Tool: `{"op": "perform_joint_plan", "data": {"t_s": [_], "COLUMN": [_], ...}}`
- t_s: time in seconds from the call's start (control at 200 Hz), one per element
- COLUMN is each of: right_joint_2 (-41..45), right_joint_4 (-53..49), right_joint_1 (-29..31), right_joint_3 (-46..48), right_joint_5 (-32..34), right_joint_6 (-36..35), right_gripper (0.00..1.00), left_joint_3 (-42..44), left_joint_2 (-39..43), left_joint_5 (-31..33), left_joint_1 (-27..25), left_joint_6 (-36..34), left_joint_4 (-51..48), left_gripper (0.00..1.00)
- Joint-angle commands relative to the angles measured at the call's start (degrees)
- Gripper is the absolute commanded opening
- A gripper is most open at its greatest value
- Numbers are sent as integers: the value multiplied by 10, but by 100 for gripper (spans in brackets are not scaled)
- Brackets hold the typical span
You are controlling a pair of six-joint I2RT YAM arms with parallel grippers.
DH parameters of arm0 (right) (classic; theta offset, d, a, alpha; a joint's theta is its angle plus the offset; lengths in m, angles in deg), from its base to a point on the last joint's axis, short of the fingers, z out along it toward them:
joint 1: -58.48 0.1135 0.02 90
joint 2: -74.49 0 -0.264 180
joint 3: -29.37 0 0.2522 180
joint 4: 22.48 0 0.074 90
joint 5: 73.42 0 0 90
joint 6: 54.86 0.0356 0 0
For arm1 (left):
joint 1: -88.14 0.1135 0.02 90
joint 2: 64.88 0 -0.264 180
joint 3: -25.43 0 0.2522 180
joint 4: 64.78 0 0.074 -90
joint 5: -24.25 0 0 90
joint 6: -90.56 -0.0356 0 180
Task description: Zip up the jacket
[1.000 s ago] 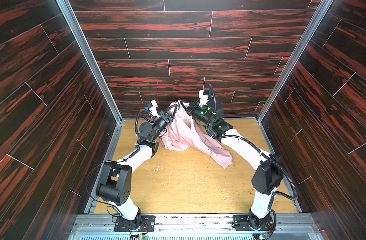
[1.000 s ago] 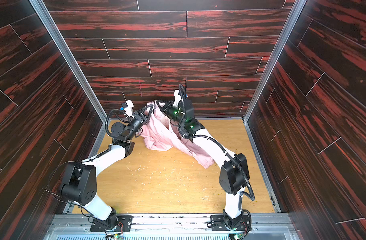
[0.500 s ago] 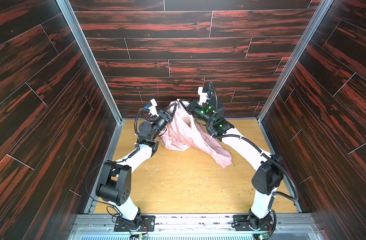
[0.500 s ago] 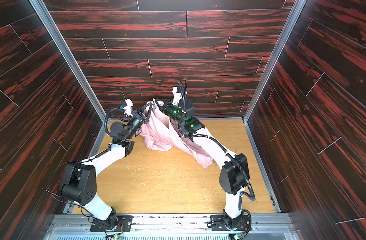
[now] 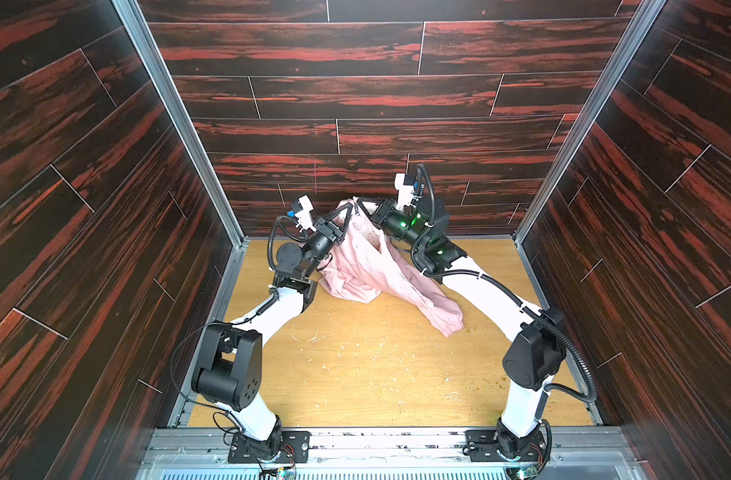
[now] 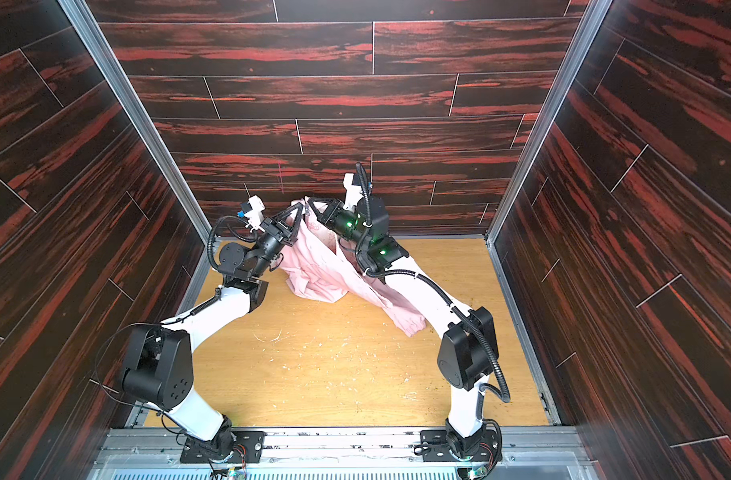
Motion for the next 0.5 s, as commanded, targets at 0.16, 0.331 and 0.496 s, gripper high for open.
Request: {"op": "perform_joint_plan", "data": {"t_s": [0.16,0.331,0.496], "right_joint_2": [48,63,67], "right_joint_4": [49,73,84], "right_joint_1": [20,20,20], "right_joint_3": [43,61,60], "right_joint_5": [-16,-3,1], "right_joint_6": [7,4,0], "right_gripper": [0,0,0], "left_joint_3": [-26,-24,-22], "left_joint_2": [-8,-12,-14], "left_joint_5": [32,37,43], "left_joint_1": [9,10,9], "left_joint_6": [29,38,42], "left_joint_4": [57,58,58], "left_gripper": [0,0,0]}}
